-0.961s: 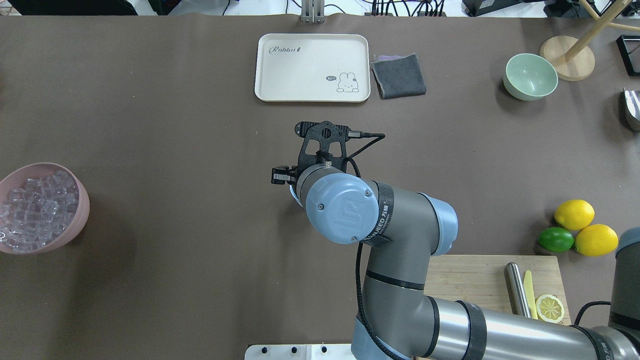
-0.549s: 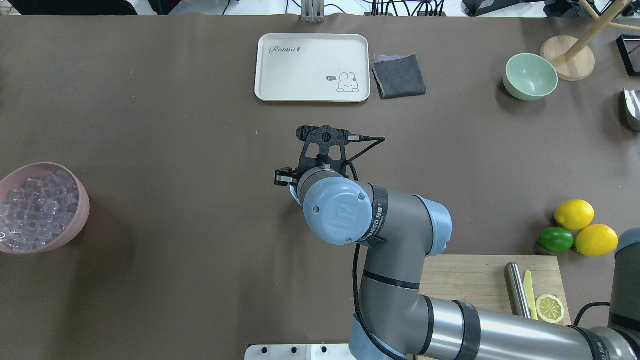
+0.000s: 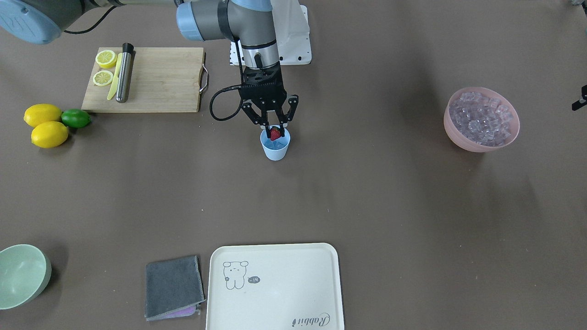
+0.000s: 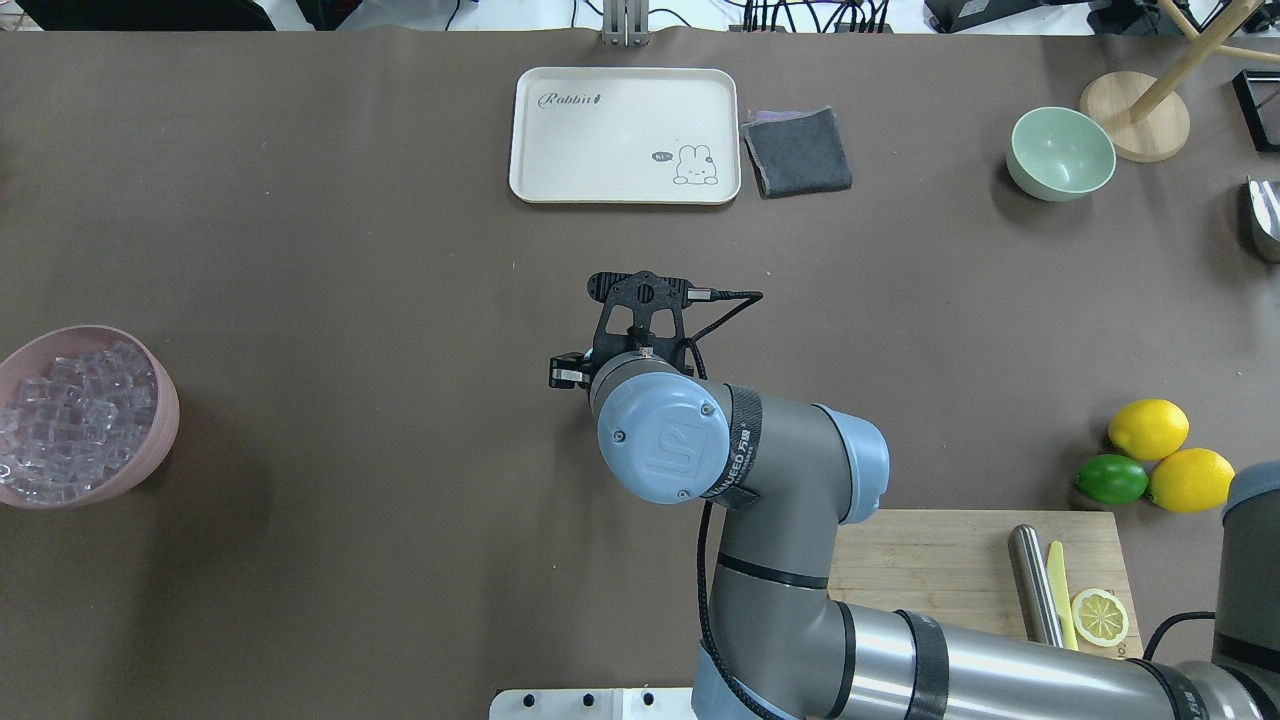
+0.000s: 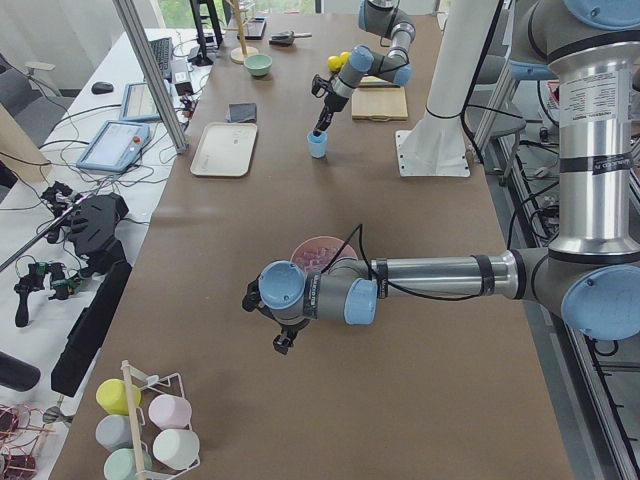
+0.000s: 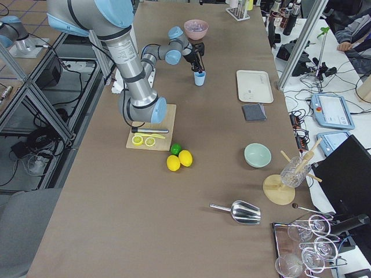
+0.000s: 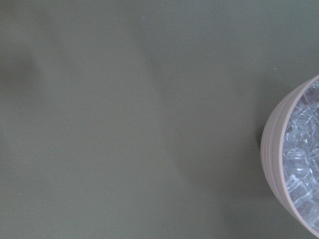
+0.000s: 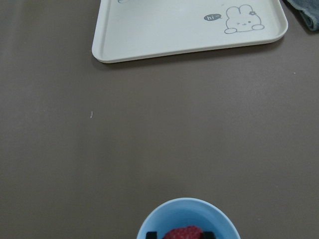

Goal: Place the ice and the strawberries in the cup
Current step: 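Lower the strawberry into the blue cup and open the right gripper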

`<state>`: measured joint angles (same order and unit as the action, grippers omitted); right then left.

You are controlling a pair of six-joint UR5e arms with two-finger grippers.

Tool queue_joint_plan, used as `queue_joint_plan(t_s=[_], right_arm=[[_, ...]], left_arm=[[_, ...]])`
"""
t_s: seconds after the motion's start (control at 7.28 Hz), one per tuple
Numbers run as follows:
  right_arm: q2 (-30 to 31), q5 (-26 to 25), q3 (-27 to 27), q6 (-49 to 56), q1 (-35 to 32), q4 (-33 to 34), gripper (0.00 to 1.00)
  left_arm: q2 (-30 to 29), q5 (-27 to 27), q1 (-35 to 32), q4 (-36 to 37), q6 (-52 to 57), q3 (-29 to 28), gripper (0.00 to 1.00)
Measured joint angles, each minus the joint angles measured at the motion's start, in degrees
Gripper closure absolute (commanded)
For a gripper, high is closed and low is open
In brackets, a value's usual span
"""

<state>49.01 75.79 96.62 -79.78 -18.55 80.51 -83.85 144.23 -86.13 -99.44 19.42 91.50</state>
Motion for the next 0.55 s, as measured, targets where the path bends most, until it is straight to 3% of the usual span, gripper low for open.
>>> queue_joint_plan(t_s=[0.14,0.41,0.55], right_arm=[[0.01,-0.01,-0.07,-0.02,0.05,0.00,0.73],[-0.05,-0.02,-0.06,-0.05,0.09,-0.25,0.06],[-0.06,-0.02,-0.01,-0.06,0.09,-0.67,0.02]], left_arm=[[0.00,0.00,0.00,0.00,0.00,-0.09,0.02],[0.00,0.00,0.00,-0.05,0.00,-0.23,0.02],[0.00,0.00,0.00,-0.05,0.00,-0.25,0.02]])
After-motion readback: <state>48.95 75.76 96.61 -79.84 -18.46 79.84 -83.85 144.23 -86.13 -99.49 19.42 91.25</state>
